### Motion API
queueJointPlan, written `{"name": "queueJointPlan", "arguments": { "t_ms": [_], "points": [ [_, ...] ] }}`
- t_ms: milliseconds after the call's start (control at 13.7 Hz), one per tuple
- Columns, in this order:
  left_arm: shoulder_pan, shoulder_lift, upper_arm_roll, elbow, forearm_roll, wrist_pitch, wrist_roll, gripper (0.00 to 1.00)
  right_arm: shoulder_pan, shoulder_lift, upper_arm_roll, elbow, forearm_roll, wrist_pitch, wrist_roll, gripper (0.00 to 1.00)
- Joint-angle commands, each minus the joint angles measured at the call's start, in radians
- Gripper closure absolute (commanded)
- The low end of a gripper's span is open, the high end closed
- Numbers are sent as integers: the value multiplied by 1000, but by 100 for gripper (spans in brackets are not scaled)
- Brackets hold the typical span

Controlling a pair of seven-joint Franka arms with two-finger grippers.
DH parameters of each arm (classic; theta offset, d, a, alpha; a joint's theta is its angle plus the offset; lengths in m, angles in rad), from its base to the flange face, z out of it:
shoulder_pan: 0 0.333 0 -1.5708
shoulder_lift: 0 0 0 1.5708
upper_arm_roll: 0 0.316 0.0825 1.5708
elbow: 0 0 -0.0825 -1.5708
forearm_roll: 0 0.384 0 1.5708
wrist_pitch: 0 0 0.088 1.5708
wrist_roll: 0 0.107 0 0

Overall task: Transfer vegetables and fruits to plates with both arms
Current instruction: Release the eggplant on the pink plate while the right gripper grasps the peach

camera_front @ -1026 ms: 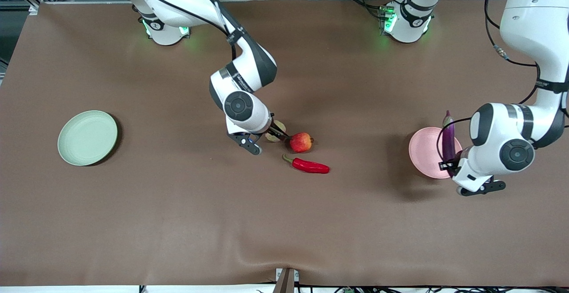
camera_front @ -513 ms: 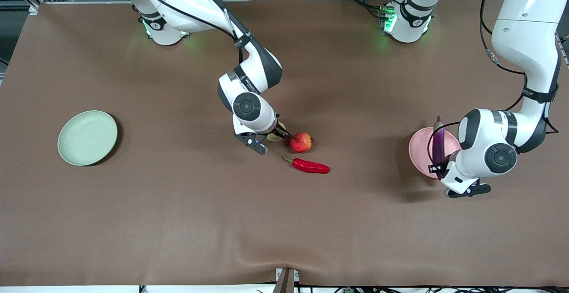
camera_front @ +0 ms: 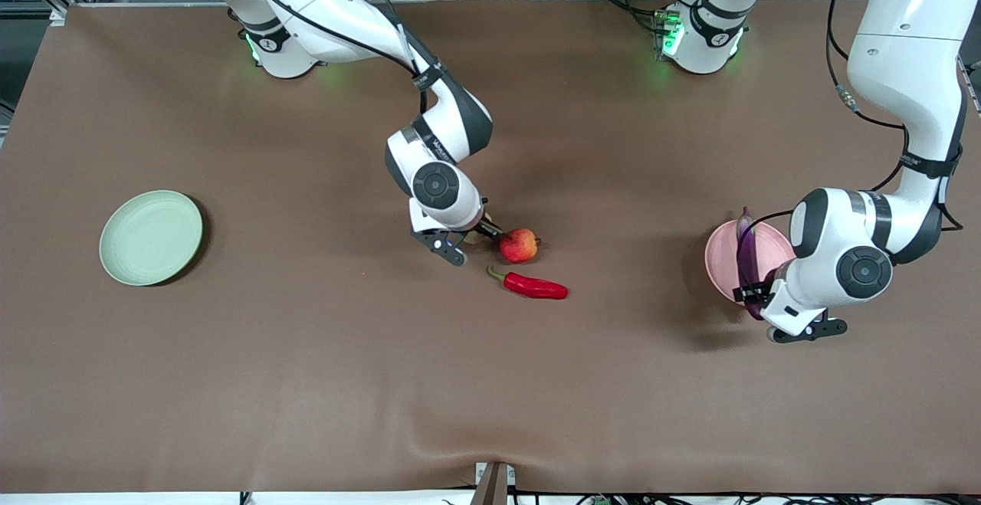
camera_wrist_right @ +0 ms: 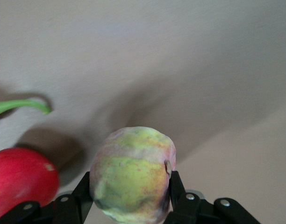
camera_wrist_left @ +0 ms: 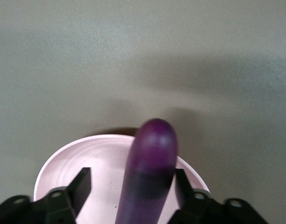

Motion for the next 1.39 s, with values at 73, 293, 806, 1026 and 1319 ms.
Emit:
{"name": "queueJointPlan", "arguments": {
  "t_ms": [73,293,806,1026,1319],
  "points": [
    [-15,-18,-2,3,-8,3,0,0,-113,-139,1,-3,0,-267,-129,100],
    [-42,-59,-11,13,-18,-3,-3,0,-225,-231,-6,-12,-21,-482,-302,100],
    [-140,-52,-138,125,-111,-39,-542,0,-543,-408,-20,-169,-190,-630,-815,100],
    [-278,14,-127,193,-109,-39,-850,0,-658,-403,-46,-219,-283,-608,-1040,100],
    [-445,86,-77,273,-98,-30,-1219,0,-701,-393,-210,-318,-305,-417,-1414,100]
  ]
}}
